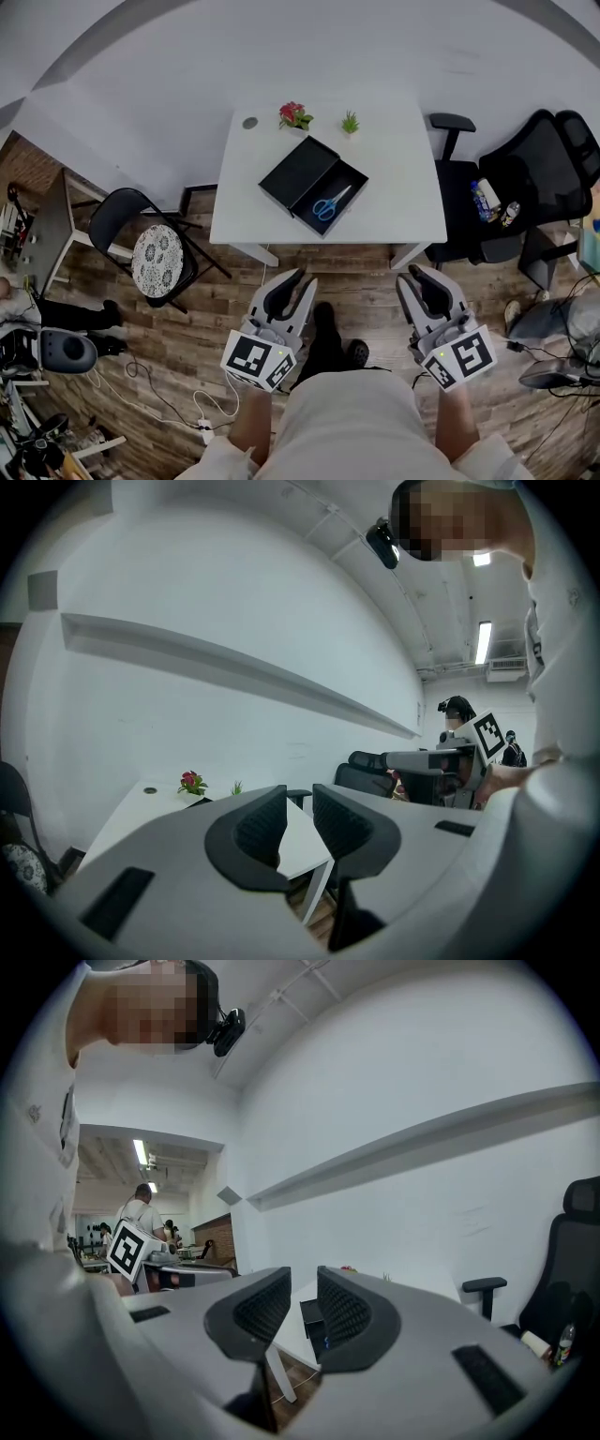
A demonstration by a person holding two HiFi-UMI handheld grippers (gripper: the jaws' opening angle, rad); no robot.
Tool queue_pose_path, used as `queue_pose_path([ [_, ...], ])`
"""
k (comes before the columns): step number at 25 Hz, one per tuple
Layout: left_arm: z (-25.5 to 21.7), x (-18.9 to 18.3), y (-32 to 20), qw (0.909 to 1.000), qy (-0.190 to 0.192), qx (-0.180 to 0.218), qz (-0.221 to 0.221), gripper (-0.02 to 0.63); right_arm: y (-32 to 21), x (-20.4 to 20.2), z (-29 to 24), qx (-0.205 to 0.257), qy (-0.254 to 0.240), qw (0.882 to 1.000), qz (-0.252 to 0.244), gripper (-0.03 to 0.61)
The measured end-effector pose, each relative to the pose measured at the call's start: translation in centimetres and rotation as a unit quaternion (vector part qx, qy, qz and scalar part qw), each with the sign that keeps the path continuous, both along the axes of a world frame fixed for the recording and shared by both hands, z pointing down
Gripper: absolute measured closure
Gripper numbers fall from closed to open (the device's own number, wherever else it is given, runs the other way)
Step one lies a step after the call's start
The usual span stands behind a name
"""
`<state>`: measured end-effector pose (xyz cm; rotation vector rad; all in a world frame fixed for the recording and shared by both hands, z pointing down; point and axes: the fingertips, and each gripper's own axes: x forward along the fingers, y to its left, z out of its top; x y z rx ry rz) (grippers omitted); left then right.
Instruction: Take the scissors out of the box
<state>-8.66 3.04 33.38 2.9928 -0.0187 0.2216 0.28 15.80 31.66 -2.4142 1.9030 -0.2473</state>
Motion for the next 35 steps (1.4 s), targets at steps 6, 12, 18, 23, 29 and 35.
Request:
queue_pose_path([
  [6, 0.2, 2.4, -3.0, 1.0, -0.002, 0.002, 0.002, 0.497, -3.5, 2.0, 0.0, -0.008, 0.001, 1.0, -0.016, 0.452],
  [12, 0.2, 4.5, -6.2, 1.0, 0.0, 0.003, 0.006, 0.479, -6.5, 3.8, -0.4, -0.012, 0.007, 1.0, -0.014, 0.433],
  [18, 0.5, 6.0, -8.5, 0.9998, -0.001, 0.0, 0.018, 0.476, -9.0, 5.2, -0.8, -0.015, 0.01, 1.0, -0.006, 0.43],
  [23, 0.7, 6.8, -10.1, 0.9995, -0.002, -0.001, 0.033, 0.476, -10.8, 5.8, -0.6, -0.019, 0.012, 1.0, 0.002, 0.43],
  [29, 1.3, 7.3, -12.0, 0.9988, 0.0, -0.002, 0.049, 0.476, -13.2, 5.8, 0.1, -0.027, 0.017, 0.999, 0.009, 0.43],
  [35, 2.3, 8.2, -13.0, 0.9979, -0.009, -0.003, 0.064, 0.476, -14.8, 5.8, 1.0, -0.036, 0.013, 0.999, 0.01, 0.43],
])
